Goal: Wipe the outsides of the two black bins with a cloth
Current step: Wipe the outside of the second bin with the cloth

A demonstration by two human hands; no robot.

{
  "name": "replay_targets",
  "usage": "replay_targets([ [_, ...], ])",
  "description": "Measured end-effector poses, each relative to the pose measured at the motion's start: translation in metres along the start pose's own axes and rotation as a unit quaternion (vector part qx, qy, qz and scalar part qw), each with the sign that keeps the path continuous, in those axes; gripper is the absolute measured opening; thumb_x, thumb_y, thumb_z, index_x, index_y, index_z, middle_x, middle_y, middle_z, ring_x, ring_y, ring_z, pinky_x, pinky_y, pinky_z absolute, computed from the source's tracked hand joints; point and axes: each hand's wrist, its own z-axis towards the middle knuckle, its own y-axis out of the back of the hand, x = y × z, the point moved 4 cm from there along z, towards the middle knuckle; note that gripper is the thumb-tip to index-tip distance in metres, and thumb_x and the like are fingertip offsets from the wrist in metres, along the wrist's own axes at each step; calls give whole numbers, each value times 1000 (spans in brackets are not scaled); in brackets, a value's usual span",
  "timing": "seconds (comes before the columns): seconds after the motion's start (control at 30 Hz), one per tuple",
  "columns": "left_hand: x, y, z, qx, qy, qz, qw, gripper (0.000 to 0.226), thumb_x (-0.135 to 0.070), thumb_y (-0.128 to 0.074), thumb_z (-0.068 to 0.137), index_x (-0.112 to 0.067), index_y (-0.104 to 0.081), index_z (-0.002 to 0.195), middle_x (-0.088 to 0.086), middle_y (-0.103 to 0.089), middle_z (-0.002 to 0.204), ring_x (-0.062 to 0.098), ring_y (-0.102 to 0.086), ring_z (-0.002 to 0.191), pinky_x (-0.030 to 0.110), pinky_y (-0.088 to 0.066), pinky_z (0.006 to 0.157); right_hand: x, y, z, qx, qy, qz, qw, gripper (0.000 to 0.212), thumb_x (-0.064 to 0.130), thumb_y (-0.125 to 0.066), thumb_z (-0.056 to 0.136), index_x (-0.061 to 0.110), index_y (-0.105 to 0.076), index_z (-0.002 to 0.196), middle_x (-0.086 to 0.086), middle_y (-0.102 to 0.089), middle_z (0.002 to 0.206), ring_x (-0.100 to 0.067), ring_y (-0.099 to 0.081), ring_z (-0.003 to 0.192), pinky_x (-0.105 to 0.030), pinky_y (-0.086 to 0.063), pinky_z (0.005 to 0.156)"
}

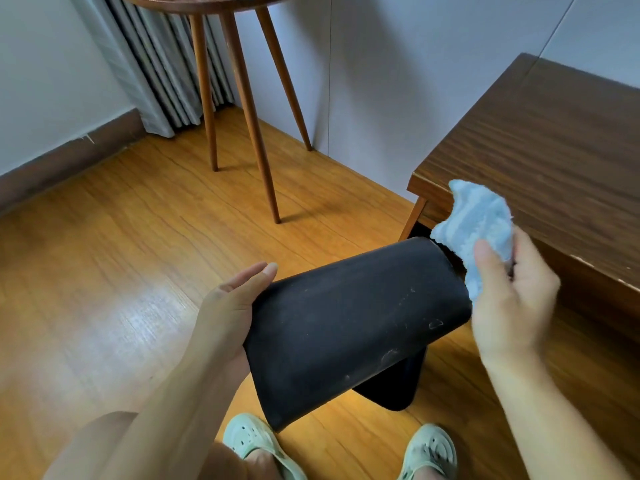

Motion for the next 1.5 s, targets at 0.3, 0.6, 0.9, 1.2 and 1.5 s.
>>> replay_targets([
  [0.3, -5, 2, -2, -17, 58, -86, 994, 20, -29, -75, 88, -16, -75, 103, 9, -74, 86, 20, -71, 66, 33, -52, 64, 17, 8, -17, -38, 74, 82, 993, 20, 11, -57, 97, 25, -68, 104, 19, -72, 102, -6, -70, 100, -21, -55, 77],
  [0.6, -17, 20, 8, -66, 4, -103, 993, 34, -36, -79, 85, -18, -73, 113, 7, -80, 100, 18, -74, 63, 29, -57, 57, 12, 2, -3, 187, -266, 273, 905, 30, 39, -54, 94, 21, -78, 91, -10, -76, 98, -23, -75, 94, -41, -57, 81],
  [0.9, -11, 7, 1, -37, 26, -103, 994, 22, -36, -76, 88, -14, -74, 91, 5, -77, 73, 18, -72, 52, 34, -51, 62, 13, -28, -4, 380, -277, 141, 871, 40, 18, -37, 98, 16, -77, 100, -11, -74, 96, -23, -71, 96, -29, -55, 84],
  [1.2, -2, 4, 3, -36, 16, -107, 993, 38, -33, -81, 83, -17, -74, 116, 8, -77, 105, 25, -74, 89, 34, -54, 70, 3, -18, -8, 215, -19, -186, 958, 35, 32, -76, 85, 42, -64, 117, 27, -66, 104, 2, -65, 99, -17, -56, 76],
  [1.5, -4, -2, -5, -31, -17, -71, 997, 40, -20, -76, 87, -24, -68, 127, -2, -81, 84, 21, -74, 91, 33, -56, 71, -29, -21, -8, 198, -153, -55, 967, 17, 28, -76, 86, 36, -70, 99, 17, -70, 111, -11, -67, 106, -35, -60, 79],
])
